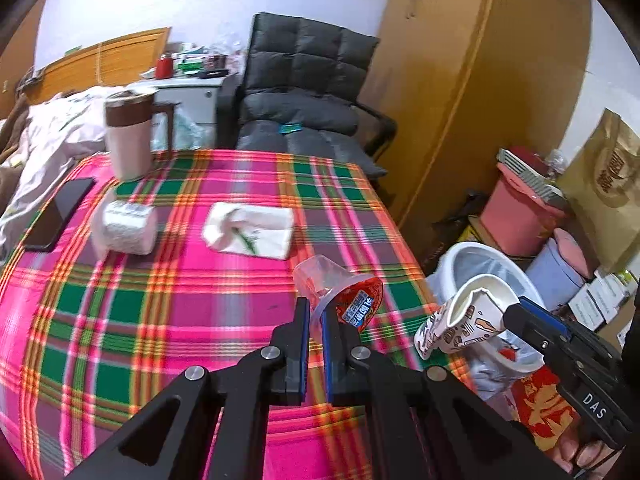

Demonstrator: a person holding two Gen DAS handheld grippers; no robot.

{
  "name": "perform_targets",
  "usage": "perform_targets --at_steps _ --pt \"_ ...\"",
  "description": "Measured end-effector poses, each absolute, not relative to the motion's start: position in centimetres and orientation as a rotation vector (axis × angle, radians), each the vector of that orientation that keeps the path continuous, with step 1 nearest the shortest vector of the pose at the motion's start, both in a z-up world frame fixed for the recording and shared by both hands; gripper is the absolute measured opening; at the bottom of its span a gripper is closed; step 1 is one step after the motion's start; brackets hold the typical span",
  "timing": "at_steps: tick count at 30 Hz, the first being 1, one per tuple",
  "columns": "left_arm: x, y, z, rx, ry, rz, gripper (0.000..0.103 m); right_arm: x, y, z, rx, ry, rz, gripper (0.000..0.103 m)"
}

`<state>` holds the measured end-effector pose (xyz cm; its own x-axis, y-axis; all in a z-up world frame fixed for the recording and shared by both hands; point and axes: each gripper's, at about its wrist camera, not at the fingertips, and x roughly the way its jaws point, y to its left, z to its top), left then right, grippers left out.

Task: Collect trash
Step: 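Carry the paper cup and clear cup over the white bin with both tools, then open both tools to drop the cups into the bin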

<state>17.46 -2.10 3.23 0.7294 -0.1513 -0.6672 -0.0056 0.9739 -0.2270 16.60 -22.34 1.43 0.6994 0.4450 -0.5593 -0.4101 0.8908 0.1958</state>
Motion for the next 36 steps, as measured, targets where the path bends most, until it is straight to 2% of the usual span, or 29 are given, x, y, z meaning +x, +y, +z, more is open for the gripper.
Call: perform_targets --at_steps 13,21,36 --pt "20.2 -10.9 4.3 -0.155 0.744 -0.28 0.005 16.4 -28.9 1.8 0.132 0.603 0.314 0.023" --pt "21.7 -16.3 2.3 -0.123 0.796 -0.409 0.005 16.6 -31.8 0.4 0.178 0.645 0.245 0.023" --pt "23.0 -20.5 -0.8 -0.081 0.857 -0.503 0.008 16.9 -34.4 -1.3 0.238 0.711 0.196 0.026"
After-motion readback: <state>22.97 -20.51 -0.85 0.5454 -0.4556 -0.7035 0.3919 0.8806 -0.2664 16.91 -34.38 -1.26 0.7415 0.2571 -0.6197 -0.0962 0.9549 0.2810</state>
